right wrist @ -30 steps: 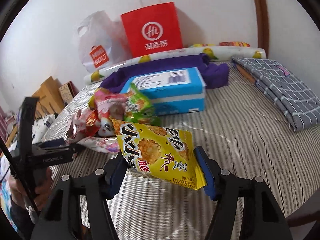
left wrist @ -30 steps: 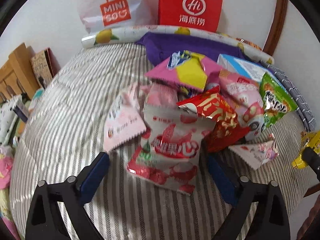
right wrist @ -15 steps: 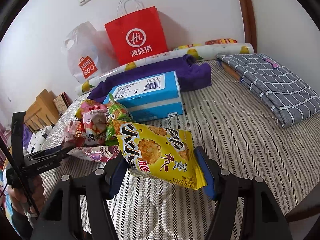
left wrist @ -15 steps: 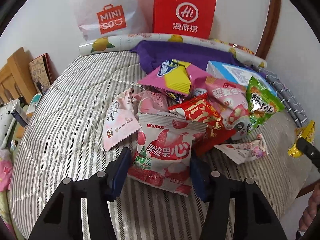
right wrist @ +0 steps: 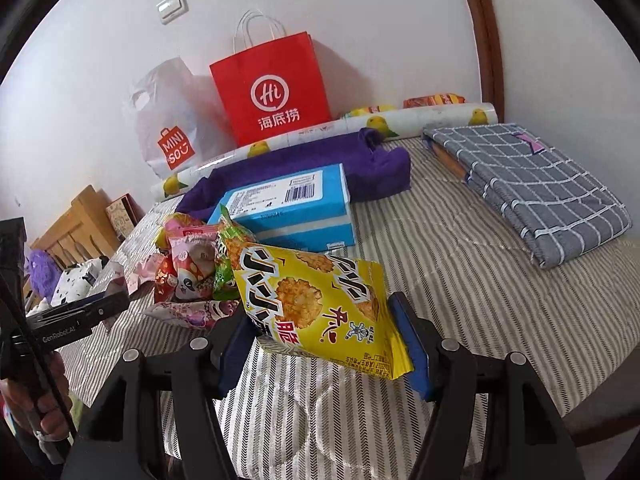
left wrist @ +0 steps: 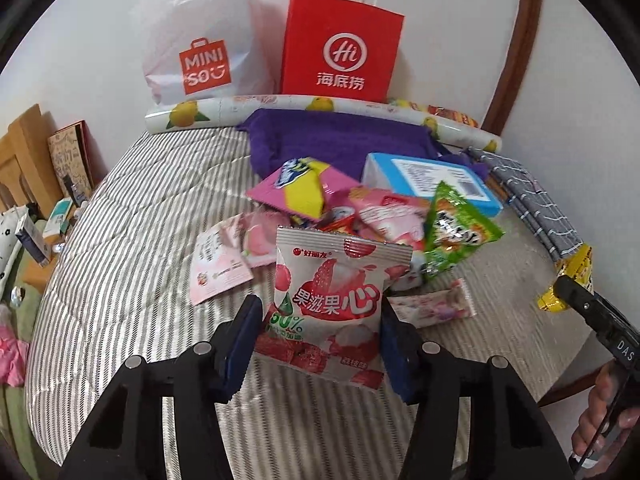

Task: Organize snacks
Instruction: 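Carry the yellow chip bag and pink candy bag over the purple towel with both grippers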

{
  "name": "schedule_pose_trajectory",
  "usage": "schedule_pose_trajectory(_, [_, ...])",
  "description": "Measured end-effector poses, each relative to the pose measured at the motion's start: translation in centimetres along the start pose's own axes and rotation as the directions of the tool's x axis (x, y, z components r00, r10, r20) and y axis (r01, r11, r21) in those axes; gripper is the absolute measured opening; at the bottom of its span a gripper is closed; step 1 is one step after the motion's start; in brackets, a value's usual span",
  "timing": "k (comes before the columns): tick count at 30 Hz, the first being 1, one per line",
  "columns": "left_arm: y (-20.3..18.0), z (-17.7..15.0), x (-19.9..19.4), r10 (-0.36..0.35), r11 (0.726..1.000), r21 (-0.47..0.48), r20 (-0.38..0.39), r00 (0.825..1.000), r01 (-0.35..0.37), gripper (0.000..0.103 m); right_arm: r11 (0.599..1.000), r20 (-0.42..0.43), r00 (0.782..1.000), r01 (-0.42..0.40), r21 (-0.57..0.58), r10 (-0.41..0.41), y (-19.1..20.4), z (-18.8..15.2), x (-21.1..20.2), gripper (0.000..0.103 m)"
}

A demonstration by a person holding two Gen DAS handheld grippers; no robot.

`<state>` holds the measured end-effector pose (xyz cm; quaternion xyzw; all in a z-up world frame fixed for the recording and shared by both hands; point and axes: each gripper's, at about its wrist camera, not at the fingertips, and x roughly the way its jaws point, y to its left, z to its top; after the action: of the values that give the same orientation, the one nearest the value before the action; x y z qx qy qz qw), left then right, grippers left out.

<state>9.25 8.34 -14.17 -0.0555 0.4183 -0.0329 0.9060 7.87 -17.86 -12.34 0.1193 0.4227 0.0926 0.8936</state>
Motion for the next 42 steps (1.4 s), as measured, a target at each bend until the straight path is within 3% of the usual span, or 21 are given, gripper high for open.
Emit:
schedule_pose_trajectory(5, [-1.5,1.1,-0.7,-0.06,0.998,-0.012,-0.002,0.998,0.06,0.054,1.0,0.013,1.0,-0.001,-0.006,0.002,0.0,1.0,-1.1,0.064])
schedule_pose_trajectory(10, [-3.6,2.4,-1.0,-0.076,0.997,0.005,0.007,0.997,0.076,0.054,0.999,0.02,0.999,0.029,-0.03,-0.029,0.2,2.1,-1.4,0.064])
schedule_pose_trajectory(14, [-4.9,3.3,-0.6,-0.09,0.996,0.02,-0.002,0.996,0.09,0.054,1.0,-0.002,1.0,-0.007,-0.006,0.007,-0.2,2.6,-0.7,0.064])
schedule_pose_trajectory(21, [-6.8,5.5,-0.2,-0.112,0.992,0.063,-0.002,0.994,0.112,0.054,0.999,-0.021,1.0,0.007,-0.037,-0.008,0.1,4.3,0.4,0.064])
schedule_pose_trajectory(24, [-7.2,6.6,0.1,-0.122,0.99,0.073,0.003,0.992,0.122,0.054,0.999,-0.046,0.998,-0.039,-0.03,0.037,0.4,5.3,1.0,0.064])
schedule_pose_trajectory(42, [-4.9,12.8,1.9,-0.092,0.992,0.087,0.034,0.995,0.089,0.054,0.997,0.012,0.998,-0.056,-0.044,0.057,1.6,14.3,2.9,0.065])
